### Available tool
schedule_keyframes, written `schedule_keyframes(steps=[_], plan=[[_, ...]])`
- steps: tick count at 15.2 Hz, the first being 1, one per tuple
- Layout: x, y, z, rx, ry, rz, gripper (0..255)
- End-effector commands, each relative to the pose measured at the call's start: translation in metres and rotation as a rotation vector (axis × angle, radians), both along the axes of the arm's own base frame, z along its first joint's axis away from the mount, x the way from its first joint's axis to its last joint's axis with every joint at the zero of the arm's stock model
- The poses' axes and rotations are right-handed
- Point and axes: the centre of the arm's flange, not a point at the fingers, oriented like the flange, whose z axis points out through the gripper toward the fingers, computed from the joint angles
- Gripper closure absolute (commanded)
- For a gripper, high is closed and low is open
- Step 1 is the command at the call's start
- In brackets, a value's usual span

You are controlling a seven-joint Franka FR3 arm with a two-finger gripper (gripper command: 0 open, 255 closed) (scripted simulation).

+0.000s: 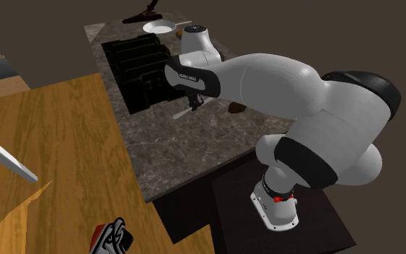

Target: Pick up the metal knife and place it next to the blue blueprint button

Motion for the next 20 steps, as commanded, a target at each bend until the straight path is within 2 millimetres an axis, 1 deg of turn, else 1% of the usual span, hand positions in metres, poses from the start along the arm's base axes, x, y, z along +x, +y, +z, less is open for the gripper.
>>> schedule_keyframes(steps=[1, 10, 11, 20], plan=[[0.001, 0.001, 0.010, 0.000, 0.000, 0.000, 255], [0.001, 0.001, 0.057, 0.000, 0.000, 0.000, 255], [0.001, 0.001, 0.059, 0.000, 0.000, 0.000, 255], [0.109, -0.048, 0.059, 0.000, 0.000, 0.000, 255]])
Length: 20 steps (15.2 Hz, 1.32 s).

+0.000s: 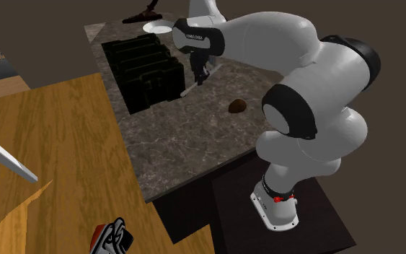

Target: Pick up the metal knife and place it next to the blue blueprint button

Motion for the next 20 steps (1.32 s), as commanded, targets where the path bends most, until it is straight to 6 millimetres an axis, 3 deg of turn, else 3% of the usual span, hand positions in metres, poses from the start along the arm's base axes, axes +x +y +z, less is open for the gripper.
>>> schedule_keyframes(steps=[1, 20], plan=[[0.024, -0.012, -0.002, 0.001, -0.001, 0.001, 255], [0.252, -0.116, -0.001, 0.001, -0.001, 0.001, 255]])
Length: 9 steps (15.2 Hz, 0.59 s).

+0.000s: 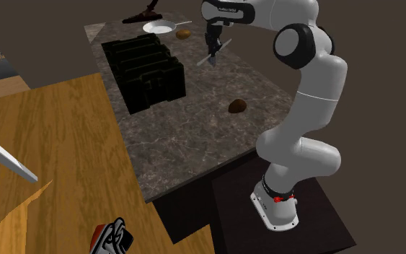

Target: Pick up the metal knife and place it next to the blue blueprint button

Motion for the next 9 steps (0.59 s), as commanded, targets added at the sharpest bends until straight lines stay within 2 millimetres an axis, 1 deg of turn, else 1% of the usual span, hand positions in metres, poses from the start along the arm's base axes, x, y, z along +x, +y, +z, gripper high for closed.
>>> schedule_keyframes(steps=[1, 4, 5, 9], plan=[[0.024, -0.008, -0.002, -0.003, 0.001, -0.001, 255], [0.060, -0.024, -0.002, -0.003, 0.001, -0.001, 255], [0.069, -0.028, -0.002, -0.003, 0.001, -0.001, 255], [0.069, -0.028, -0.023, -0.003, 0.001, -0.001, 255]])
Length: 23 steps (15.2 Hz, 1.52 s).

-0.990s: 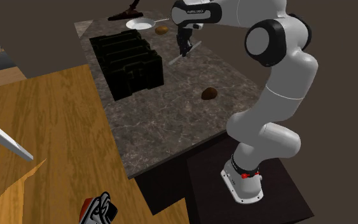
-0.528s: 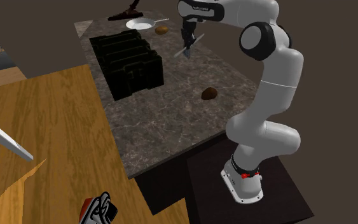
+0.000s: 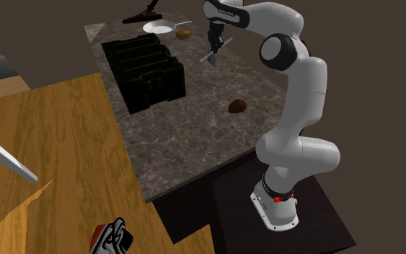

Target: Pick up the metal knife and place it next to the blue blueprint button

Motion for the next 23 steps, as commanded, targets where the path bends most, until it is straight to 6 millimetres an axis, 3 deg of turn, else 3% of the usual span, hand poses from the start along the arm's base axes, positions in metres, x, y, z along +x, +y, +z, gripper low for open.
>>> schedule_keyframes(steps=[1, 23], plan=[[0.001, 0.000, -0.010, 0.000, 0.000, 0.000, 255], [0.001, 0.000, -0.126, 0.000, 0.000, 0.000, 255]])
